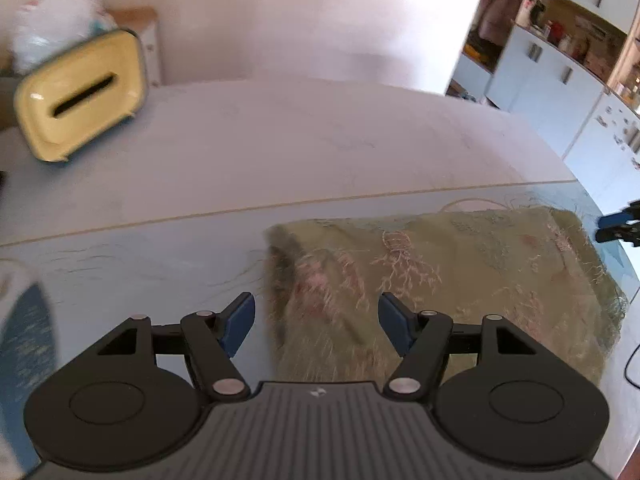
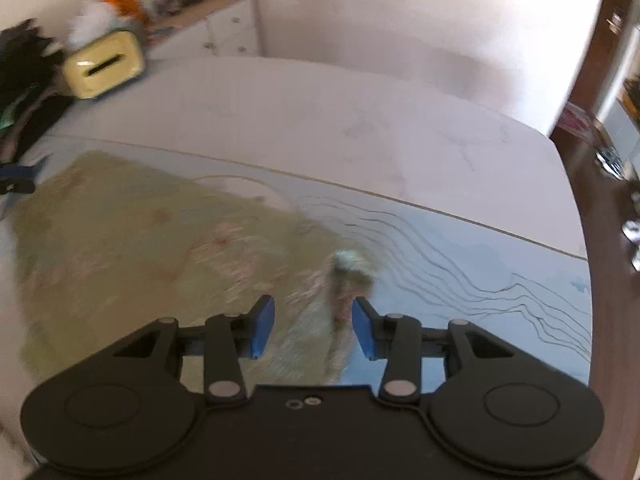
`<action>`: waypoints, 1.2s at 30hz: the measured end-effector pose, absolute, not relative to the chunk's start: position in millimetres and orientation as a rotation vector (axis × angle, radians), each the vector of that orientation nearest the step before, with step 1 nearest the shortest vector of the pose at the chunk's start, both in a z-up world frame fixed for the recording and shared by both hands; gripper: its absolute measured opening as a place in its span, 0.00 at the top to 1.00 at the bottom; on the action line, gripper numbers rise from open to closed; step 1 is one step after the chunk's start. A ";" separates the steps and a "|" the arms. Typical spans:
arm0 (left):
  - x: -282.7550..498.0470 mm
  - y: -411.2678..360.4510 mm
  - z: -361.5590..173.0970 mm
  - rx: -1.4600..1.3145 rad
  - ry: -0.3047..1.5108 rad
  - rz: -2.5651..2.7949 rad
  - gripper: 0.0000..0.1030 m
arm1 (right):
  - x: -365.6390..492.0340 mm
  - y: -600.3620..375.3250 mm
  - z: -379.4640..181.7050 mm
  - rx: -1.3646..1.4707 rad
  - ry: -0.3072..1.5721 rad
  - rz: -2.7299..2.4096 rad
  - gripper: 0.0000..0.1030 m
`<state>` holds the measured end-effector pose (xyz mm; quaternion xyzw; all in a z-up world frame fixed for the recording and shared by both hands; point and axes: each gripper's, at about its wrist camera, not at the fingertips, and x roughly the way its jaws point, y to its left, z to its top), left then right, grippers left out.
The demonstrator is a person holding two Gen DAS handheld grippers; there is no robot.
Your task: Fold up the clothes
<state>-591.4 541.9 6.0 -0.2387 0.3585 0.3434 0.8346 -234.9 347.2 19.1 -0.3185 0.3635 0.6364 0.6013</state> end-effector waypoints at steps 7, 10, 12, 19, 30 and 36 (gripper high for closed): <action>-593.1 494.1 -2.1 -0.502 0.719 0.648 0.36 | -267.1 329.1 -15.8 -0.840 0.892 1.520 0.00; -593.1 486.2 -25.5 -0.497 0.777 0.663 0.36 | -266.4 320.6 -36.0 -0.886 0.922 1.478 0.00; -596.0 483.6 -38.0 -0.517 0.802 0.659 0.37 | -262.9 318.3 -46.1 -0.887 0.946 1.455 0.00; -600.5 486.1 -62.6 -0.545 0.830 0.657 0.36 | -262.0 322.6 -50.6 -0.888 0.951 1.452 0.00; -624.6 472.1 -25.8 -0.567 0.800 0.709 0.35 | -304.2 359.4 12.9 -0.961 0.708 1.671 0.00; -642.3 482.5 -31.4 -0.695 0.788 0.812 0.34 | -356.5 415.7 -0.4 -1.066 0.586 1.858 0.00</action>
